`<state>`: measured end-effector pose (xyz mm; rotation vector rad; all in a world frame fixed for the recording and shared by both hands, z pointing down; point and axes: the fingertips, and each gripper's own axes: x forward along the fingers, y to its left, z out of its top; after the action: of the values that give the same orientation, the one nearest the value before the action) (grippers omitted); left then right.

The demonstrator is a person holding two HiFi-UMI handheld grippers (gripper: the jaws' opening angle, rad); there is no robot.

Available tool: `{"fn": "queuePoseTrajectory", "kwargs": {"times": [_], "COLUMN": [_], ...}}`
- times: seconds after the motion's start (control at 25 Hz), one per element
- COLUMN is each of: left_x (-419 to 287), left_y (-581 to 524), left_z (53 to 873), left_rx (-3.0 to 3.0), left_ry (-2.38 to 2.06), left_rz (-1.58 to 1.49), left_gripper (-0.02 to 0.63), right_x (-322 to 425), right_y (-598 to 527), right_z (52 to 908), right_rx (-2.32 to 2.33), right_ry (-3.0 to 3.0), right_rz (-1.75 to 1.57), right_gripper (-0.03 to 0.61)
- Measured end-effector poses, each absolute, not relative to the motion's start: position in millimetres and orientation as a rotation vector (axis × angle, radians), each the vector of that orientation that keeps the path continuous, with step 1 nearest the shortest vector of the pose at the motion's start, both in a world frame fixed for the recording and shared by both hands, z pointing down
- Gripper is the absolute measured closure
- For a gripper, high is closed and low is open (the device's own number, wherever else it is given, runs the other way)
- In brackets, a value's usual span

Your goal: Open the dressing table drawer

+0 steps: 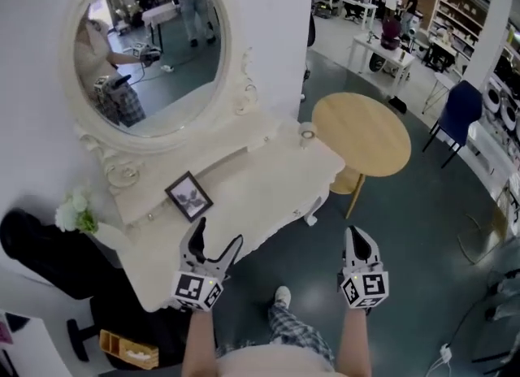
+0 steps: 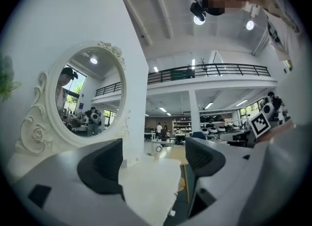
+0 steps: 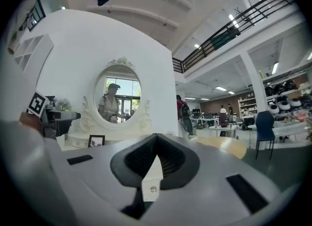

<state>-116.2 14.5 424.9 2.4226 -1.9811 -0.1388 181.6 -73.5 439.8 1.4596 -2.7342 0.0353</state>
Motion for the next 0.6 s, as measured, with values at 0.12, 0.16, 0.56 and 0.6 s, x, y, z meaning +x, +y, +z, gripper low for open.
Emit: {"fn": "queuePoseTrajectory", "kwargs": {"times": [0.12, 0.16, 0.56, 0.6], "left_x": [-122, -123, -134, -136], "left_y": [-36, -49, -134, -143], "left_z": [416, 414, 427, 429], "left_rx": [2.37, 2.353, 2.239, 2.235], "left_ry": [-2.049, -2.066, -2.134, -2.132], "left_rz": [-0.132, -0.127, -0.095, -0.092], "left_gripper": [0.225, 0.225, 0.227, 0.227], "right_x": [166, 160, 106, 102], "right_y": [-142, -161, -258, -265], "right_z": [431, 428, 430, 431], "right_rx": [1.375, 1.353, 1.198, 1.188], "right_ry": [-2.778, -2.793, -2.858, -2.858], "right_rz": [0.026, 0.027, 0.074, 0.077], "right_gripper": [0.563, 0.563, 0.563, 0.563]}}
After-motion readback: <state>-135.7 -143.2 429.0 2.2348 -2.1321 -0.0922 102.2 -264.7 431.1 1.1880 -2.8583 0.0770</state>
